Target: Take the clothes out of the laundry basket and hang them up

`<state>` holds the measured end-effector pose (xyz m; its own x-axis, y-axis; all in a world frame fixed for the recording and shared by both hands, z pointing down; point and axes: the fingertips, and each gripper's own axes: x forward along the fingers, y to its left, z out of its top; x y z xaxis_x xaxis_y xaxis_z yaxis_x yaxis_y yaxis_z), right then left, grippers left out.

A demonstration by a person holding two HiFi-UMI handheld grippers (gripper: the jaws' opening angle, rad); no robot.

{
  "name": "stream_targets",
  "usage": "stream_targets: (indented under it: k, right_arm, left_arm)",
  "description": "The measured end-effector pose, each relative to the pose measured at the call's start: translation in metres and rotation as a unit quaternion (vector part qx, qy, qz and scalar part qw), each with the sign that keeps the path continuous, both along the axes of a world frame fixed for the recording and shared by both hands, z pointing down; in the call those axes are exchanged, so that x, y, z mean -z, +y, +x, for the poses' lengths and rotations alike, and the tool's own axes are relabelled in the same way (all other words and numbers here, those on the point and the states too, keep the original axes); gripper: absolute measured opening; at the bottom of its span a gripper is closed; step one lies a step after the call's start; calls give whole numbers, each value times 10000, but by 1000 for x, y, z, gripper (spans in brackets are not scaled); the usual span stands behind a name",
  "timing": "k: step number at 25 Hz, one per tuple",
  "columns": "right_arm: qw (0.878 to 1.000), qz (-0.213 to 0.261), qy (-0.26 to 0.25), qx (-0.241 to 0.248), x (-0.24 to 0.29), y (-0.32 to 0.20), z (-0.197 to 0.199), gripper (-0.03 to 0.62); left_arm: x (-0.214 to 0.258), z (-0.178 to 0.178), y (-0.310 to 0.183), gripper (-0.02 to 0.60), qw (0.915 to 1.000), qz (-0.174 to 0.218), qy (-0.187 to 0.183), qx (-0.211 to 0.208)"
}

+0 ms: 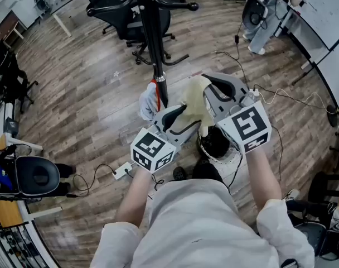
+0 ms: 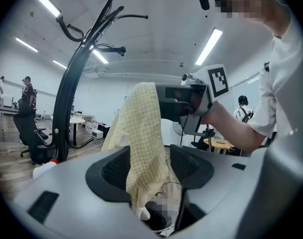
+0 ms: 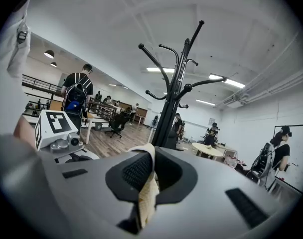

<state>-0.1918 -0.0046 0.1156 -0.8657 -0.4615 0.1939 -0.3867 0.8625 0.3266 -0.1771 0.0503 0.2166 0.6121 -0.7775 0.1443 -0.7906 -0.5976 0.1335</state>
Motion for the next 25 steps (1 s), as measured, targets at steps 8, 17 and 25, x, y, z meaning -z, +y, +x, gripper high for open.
stream_targets:
  k: [8, 17, 25]
  right_arm:
    - [10000, -38, 7, -65, 2, 9, -10, 9]
    - [10000, -25, -19, -19, 9, 10, -17, 9]
    - [9994, 256, 97, -197, 20, -13, -2, 9]
  left_arm:
    - [-4, 11, -15, 261, 9991, -70, -118, 392]
    - [-2, -11, -29, 123, 9939, -17, -285, 1066]
    - [23, -53, -16, 31, 9895, 259, -906, 1098]
